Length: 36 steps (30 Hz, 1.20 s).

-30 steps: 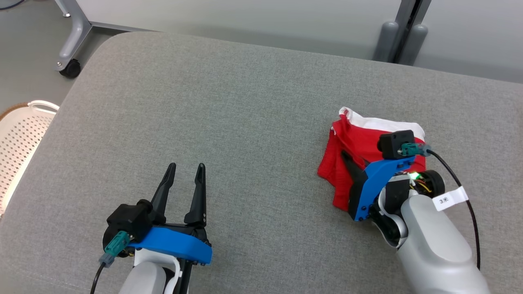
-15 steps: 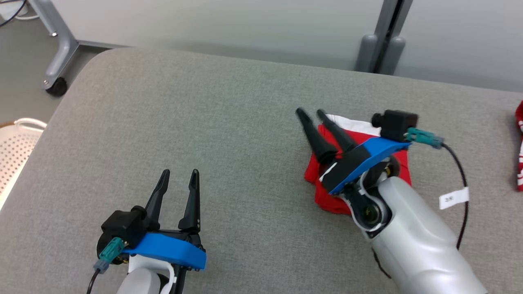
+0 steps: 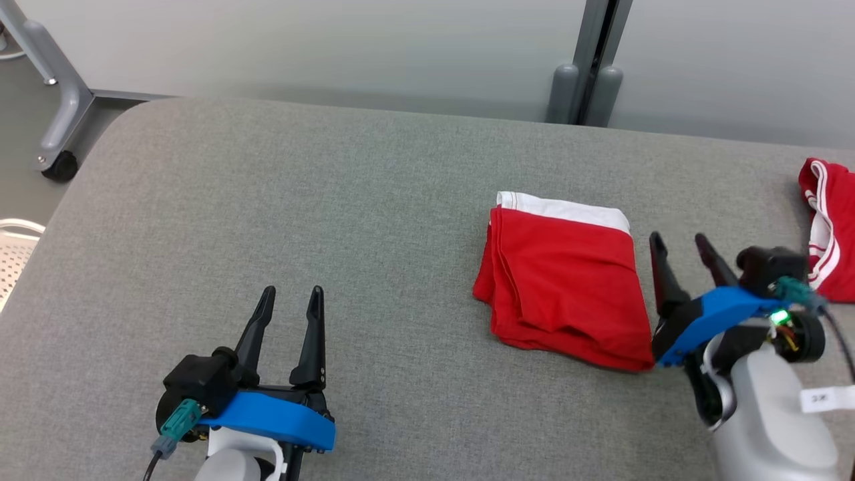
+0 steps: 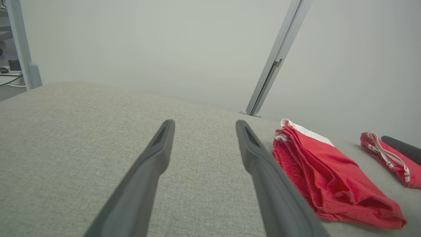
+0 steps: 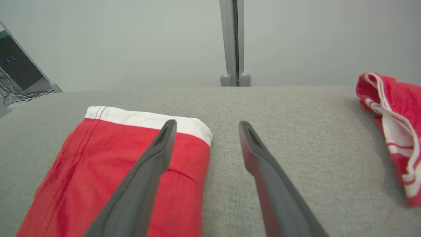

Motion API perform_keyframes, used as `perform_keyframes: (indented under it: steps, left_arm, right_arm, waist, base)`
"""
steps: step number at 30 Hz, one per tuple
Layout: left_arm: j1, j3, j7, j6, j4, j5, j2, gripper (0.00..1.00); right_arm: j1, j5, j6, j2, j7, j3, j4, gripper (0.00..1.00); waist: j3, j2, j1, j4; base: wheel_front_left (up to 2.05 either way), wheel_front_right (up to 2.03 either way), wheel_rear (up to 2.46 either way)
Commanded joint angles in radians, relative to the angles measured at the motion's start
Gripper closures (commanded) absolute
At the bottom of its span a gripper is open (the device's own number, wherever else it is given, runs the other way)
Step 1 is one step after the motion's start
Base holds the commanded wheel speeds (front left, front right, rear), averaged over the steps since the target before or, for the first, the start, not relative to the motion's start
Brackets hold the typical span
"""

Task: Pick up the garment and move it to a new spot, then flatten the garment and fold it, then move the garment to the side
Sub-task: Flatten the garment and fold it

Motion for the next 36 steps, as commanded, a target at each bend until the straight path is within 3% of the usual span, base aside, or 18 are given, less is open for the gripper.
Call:
perform_keyframes:
  steps: [1, 3, 6, 14, 19, 22, 24, 27, 28, 29, 30, 33, 36]
  left_arm:
    - [-0.014, -0.002, -0.004, -0.007, -0.006, 0.001, 0.002, 0.0]
    - [-0.018, -0.003, -0.004, -0.007, -0.006, 0.0, 0.003, 0.0]
    - [-0.027, -0.004, -0.004, -0.007, -0.006, -0.003, 0.007, 0.0]
    - [-0.045, -0.006, -0.004, -0.007, 0.001, -0.008, 0.012, 0.0]
    - [-0.051, -0.005, -0.004, -0.007, 0.005, -0.01, 0.013, 0.0]
    - [-0.051, -0.005, -0.004, -0.007, 0.009, -0.01, 0.013, 0.0]
    - [-0.047, -0.003, -0.004, -0.007, 0.013, -0.01, 0.014, 0.0]
    - [-0.032, 0.011, -0.004, -0.007, 0.016, -0.002, 0.015, 0.0]
    - [-0.025, 0.016, -0.004, -0.007, 0.017, 0.001, 0.015, 0.0]
    - [-0.02, 0.023, -0.004, -0.007, 0.017, 0.001, 0.015, 0.0]
    - [-0.015, 0.035, -0.004, -0.007, 0.018, 0.004, 0.015, 0.0]
    - [0.004, 0.063, -0.004, -0.006, 0.017, 0.012, 0.017, 0.0]
    - [0.025, 0.09, -0.004, 0.0, 0.013, 0.021, 0.018, 0.0]
  right_arm:
    - [0.037, -0.066, 0.001, 0.02, 0.007, -0.011, -0.027, 0.95]
    - [0.052, -0.098, 0.001, 0.026, 0.013, -0.009, -0.037, 1.0]
    - [0.08, -0.171, 0.001, 0.039, 0.02, 0.042, -0.06, 1.0]
    - [0.117, -0.093, 0.0, 0.037, 0.076, 0.358, -0.075, 1.0]
    - [0.091, 0.021, 0.0, 0.038, 0.106, 0.521, -0.09, 1.0]
    - [0.094, 0.179, 0.0, 0.038, 0.123, 0.617, -0.129, 1.0]
    - [0.102, 0.301, 0.0, 0.037, 0.119, 0.651, -0.168, 1.0]
    - [0.096, 0.396, 0.0, 0.037, 0.069, 0.647, -0.216, 1.0]
    - [0.101, 0.407, 0.0, 0.037, 0.047, 0.631, -0.23, 0.92]
    - [0.111, 0.407, 0.0, 0.037, 0.024, 0.606, -0.242, 0.04]
    - [0.124, 0.402, 0.0, 0.037, 0.002, 0.577, -0.255, 0.0]
    - [0.166, 0.356, 0.0, 0.037, -0.049, 0.458, -0.301, 0.0]
    - [0.217, 0.227, 0.001, 0.038, -0.061, 0.314, -0.357, 0.0]
  waist:
    - [0.012, 0.0, -0.0001, 0.007]
    - [0.016, 0.0, -0.0001, 0.01]
    - [0.028, 0.0, -0.0001, 0.018]
    - [0.04, 0.0, -0.0001, 0.025]
    - [0.038, 0.0, -0.0001, 0.023]
    - [0.031, 0.0, -0.0001, 0.022]
    - [0.024, 0.0, -0.0001, 0.019]
    - [0.007, 0.0, -0.0001, 0.007]
    - [-0.001, 0.0, -0.0001, 0.001]
    - [-0.008, 0.0, -0.0001, -0.006]
    - [-0.016, 0.0, -0.0001, -0.014]
    - [-0.039, 0.0, -0.0001, -0.043]
    - [-0.062, 0.0, -0.0001, -0.074]
  base:
    - [0.0, 0.0, 0.0]
    - [0.0, 0.0, 0.0]
    - [0.0, 0.0, 0.0]
    - [0.0, 0.0, 0.0]
    - [0.0, 0.0, 0.0]
    - [0.0, 0.0, 0.0]
    - [0.0, 0.0, 0.0]
    - [0.0, 0.0, 0.0]
    - [0.0, 0.0, 0.0]
    - [0.0, 0.0, 0.0]
    - [0.0, 0.0, 0.0]
    - [0.0, 0.0, 0.0]
    - [0.0, 0.0, 0.0]
